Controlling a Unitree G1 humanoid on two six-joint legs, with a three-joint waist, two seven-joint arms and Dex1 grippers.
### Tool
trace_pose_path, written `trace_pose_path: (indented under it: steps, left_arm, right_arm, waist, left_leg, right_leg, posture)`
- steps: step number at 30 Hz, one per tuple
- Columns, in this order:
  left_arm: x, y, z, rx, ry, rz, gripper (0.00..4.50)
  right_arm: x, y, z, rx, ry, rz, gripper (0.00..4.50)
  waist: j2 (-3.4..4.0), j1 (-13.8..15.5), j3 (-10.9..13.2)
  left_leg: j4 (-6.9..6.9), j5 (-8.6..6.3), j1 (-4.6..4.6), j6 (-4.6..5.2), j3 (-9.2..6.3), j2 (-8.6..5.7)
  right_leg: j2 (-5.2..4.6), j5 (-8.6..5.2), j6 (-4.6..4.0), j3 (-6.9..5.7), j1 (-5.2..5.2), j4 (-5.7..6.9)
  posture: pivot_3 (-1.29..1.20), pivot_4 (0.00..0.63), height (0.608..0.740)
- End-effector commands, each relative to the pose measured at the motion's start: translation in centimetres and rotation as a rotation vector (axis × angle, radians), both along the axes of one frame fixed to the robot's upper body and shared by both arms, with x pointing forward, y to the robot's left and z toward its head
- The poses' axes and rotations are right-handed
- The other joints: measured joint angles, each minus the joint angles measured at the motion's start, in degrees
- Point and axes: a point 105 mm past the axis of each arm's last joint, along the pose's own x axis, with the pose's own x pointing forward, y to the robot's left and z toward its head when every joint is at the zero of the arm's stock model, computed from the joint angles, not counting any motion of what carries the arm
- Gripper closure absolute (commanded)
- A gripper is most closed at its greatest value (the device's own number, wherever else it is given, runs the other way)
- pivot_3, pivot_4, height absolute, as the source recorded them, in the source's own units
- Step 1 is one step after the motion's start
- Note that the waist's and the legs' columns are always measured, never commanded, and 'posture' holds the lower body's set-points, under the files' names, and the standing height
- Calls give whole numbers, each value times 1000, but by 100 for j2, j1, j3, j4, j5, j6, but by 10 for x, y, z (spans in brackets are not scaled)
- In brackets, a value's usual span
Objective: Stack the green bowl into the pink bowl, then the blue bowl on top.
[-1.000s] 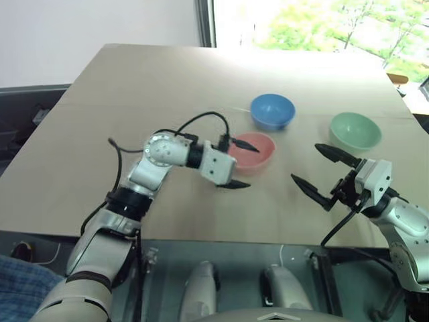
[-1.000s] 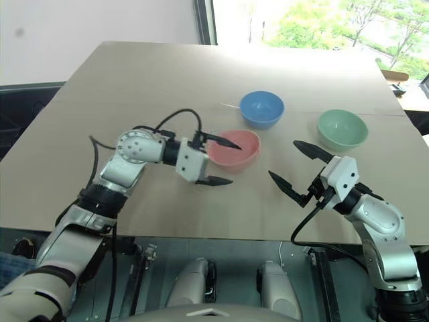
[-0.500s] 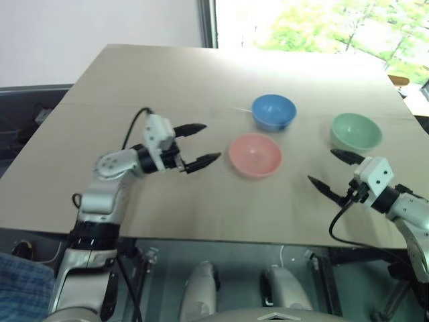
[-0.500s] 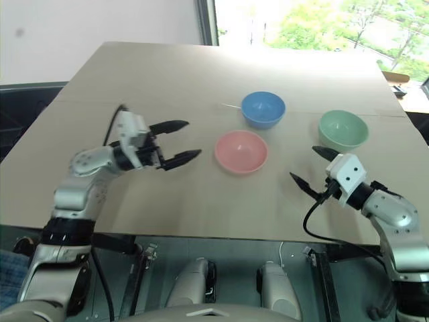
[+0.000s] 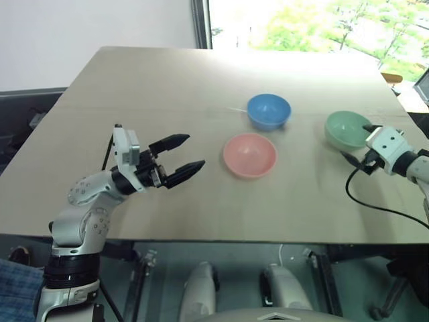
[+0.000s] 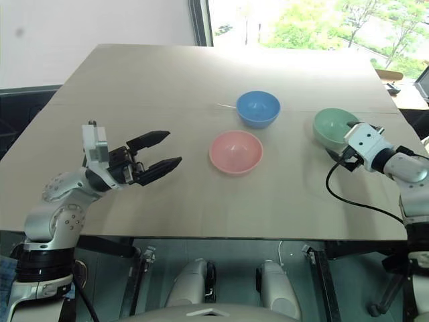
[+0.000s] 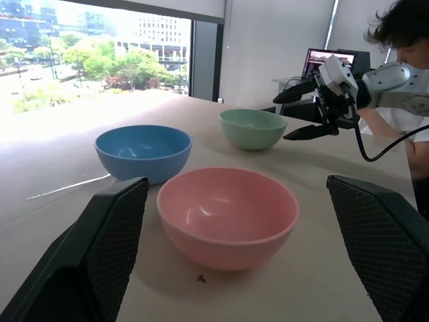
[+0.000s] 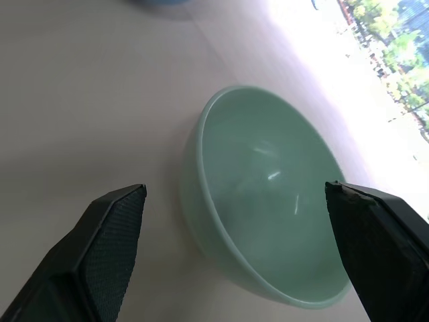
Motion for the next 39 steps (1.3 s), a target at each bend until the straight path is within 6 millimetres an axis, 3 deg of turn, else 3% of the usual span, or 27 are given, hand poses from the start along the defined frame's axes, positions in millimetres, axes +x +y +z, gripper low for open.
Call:
trace_pose_path:
  steps: [1, 5, 11, 14, 22, 23, 26, 28, 30, 33, 39]
  left_arm:
    - [-7, -6, 10, 30, -63, -55, 9]
    - [-4, -11, 15, 11, -91, -53, 9]
    - [-2, -16, 10, 13, -85, -75, 9]
    - [-3, -18, 9, 15, -92, -73, 0]
    - [-6, -16, 7, 18, -97, -70, 0]
    - [-6, -16, 7, 18, -97, -70, 0]
    - [-9, -16, 5, 18, -96, -68, 0]
    - [-9, -15, 4, 18, -95, -64, 0]
    - [-9, -14, 4, 17, -95, -60, 0]
    - [-8, -12, 4, 24, -97, -58, 0]
    - [-3, -4, 6, 36, -110, -14, 0]
  right_arm:
    - [8, -13, 4, -66, 35, -5, 0]
    - [19, -19, 1, -113, 74, -5, 0]
    - [28, -11, -10, -183, 145, 42, 0]
    - [29, -11, -15, -198, 180, 48, 813]
    - [29, -14, -19, -221, 211, 56, 4179]
    - [28, -14, -19, -224, 212, 58, 4423]
    - [24, -10, -16, -286, 217, 124, 4423]
    - [24, 3, -4, -315, 184, 189, 4423]
    - [26, 29, 16, -308, 134, 278, 4423]
    - [10, 72, 32, -353, 117, 450, 4423]
    - [-26, 134, 40, -452, 98, 647, 4423]
  waist:
    - [0, -5, 0]
    - [3, -12, 2]
    - [3, -14, 2]
    - [3, -15, 2]
    - [3, -11, 2]
    - [3, -14, 2]
    - [5, -15, 4]
    - [6, -14, 4]
    - [17, -35, 11]
    - [21, -37, 14]
    - [20, 32, 14]
  left_leg:
    - [0, 0, -1, 0, 2, 0]
    - [0, 0, 0, 0, 4, 0]
    - [0, 0, -1, 0, 5, 0]
    - [0, 0, -1, 0, 7, 0]
    - [0, 0, -1, 0, 7, 0]
    - [0, 0, -1, 0, 8, 0]
    - [0, 0, 2, 0, 9, 1]
    - [-1, 0, 1, 0, 10, 1]
    - [-2, 0, 1, 0, 11, 1]
    - [-4, 0, -1, 0, 16, 2]
    - [-6, 0, -6, -1, 16, 6]
  right_leg:
    - [0, 0, 0, 1, -1, 0]
    - [0, 0, 0, 3, -2, 0]
    - [0, 0, -1, 5, -3, -1]
    - [0, 0, 0, 6, -3, -2]
    - [-1, 0, -1, 6, -3, -2]
    - [-1, 0, -1, 7, -3, -2]
    - [-1, 0, -1, 7, -3, -2]
    - [-1, 0, -1, 8, -4, -2]
    - [-1, 0, -1, 8, -5, -2]
    - [0, 0, 0, 14, -13, 3]
    - [0, -1, -2, 8, -20, 6]
  posture:
    - [0, 150, 740]
    - [0, 150, 740]
    - [0, 150, 740]
    - [0, 150, 740]
    - [0, 150, 740]
    - [0, 150, 740]
    - [0, 150, 740]
    - [0, 150, 740]
    - [0, 150, 740]
    - [0, 150, 740]
    - [0, 150, 740]
